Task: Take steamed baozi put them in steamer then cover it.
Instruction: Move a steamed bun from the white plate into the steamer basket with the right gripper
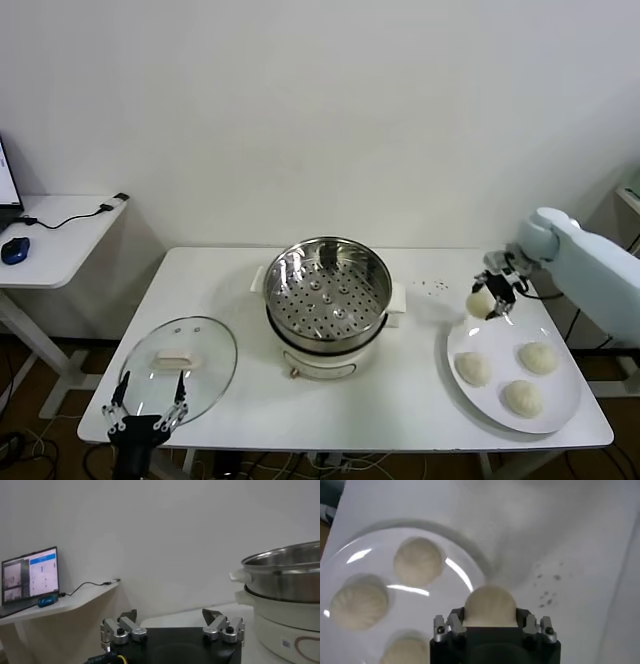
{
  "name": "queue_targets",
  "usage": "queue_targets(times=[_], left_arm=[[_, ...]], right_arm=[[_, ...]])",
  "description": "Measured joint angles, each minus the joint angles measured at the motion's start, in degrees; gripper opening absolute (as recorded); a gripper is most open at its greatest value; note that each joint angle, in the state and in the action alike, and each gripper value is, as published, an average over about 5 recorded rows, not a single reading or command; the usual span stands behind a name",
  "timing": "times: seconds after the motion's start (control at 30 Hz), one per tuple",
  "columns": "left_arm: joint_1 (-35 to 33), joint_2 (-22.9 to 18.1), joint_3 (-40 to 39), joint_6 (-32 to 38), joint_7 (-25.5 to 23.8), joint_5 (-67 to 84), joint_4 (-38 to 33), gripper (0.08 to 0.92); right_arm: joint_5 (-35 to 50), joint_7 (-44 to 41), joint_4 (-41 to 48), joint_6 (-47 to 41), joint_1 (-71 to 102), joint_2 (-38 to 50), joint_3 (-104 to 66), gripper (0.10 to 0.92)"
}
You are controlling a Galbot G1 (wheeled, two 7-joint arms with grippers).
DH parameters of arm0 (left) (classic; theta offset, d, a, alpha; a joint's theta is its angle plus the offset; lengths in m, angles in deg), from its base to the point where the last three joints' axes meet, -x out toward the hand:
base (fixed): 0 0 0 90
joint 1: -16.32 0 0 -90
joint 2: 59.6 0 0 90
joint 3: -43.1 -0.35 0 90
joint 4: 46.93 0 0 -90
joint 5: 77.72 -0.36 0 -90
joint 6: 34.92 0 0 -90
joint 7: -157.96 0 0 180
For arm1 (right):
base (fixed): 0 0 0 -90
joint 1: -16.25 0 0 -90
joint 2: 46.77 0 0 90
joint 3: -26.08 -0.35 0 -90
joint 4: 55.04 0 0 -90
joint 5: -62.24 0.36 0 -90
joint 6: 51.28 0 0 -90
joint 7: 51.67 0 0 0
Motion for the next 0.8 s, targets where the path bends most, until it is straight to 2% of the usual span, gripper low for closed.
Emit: queue_targets(times=[0.33, 0.8], left_arm=[[0.0, -0.1, 0.1, -0.2, 0.0, 0.0, 0.0, 0.823], [0.5, -0.5, -0.3, -1.6, -0.1, 0.0, -0.8, 0.823]], right_arm=[[-0.8, 0.2, -1.5, 12.4, -13.3, -11.0, 7.4, 0.668], [-14.0, 3.9, -1.3, 27.1, -12.0, -26.9, 7.3, 0.67]])
